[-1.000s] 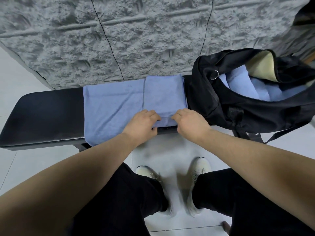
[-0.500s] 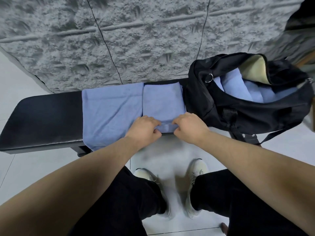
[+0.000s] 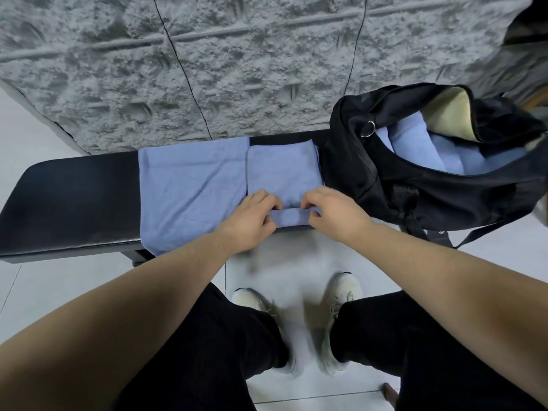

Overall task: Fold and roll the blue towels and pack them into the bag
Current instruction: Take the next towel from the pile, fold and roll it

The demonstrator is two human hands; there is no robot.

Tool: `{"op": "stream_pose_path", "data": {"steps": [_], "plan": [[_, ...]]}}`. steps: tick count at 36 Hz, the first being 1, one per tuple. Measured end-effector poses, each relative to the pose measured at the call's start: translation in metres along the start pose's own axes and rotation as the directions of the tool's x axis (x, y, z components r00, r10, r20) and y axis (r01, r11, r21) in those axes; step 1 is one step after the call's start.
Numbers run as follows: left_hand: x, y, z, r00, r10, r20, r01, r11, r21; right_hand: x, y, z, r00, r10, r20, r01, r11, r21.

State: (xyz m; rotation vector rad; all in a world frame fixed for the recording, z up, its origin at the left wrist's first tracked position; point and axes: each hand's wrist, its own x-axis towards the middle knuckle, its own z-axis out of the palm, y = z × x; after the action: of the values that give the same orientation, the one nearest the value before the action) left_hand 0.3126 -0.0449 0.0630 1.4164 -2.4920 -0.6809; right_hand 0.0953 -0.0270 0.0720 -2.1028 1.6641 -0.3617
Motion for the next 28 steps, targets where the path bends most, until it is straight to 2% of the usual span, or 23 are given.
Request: {"op": "stream_pose_path", "data": {"steps": [5, 9, 13, 19, 24, 28], "plan": [[0.003, 0.000, 0.001, 0.986, 0.082, -0.147, -0.049, 0.975, 0.215, 0.004, 0.000, 0.003, 0.980, -0.170, -0.106, 0.140, 0.959, -0.248], [0.004, 0.005, 0.000, 0.967, 0.152, -0.204, -0.097, 0.962, 0.256, 0.003, -0.003, 0.003, 0.975, -0.186, -0.118, 0.159, 0.965, -0.210], [0.006, 0.007, -0.001, 0.957, 0.231, -0.177, -0.162, 0.928, 0.336, 0.004, -0.001, 0.001, 0.969, -0.226, -0.098, 0.199, 0.953, -0.229], [0.001, 0.007, -0.003, 0.957, 0.249, -0.150, -0.171, 0.898, 0.405, 0.004, 0.001, 0.005, 0.948, -0.304, -0.093, 0.267, 0.921, -0.283], [-0.005, 0.002, -0.003, 0.953, 0.287, -0.093, -0.225, 0.882, 0.415, -0.003, 0.000, 0.002, 0.946, -0.323, -0.017, 0.300, 0.897, -0.323], [-0.001, -0.003, -0.005, 0.970, 0.241, -0.024, -0.215, 0.902, 0.374, 0.004, 0.005, 0.002, 0.945, -0.324, -0.041, 0.295, 0.900, -0.321]]}}
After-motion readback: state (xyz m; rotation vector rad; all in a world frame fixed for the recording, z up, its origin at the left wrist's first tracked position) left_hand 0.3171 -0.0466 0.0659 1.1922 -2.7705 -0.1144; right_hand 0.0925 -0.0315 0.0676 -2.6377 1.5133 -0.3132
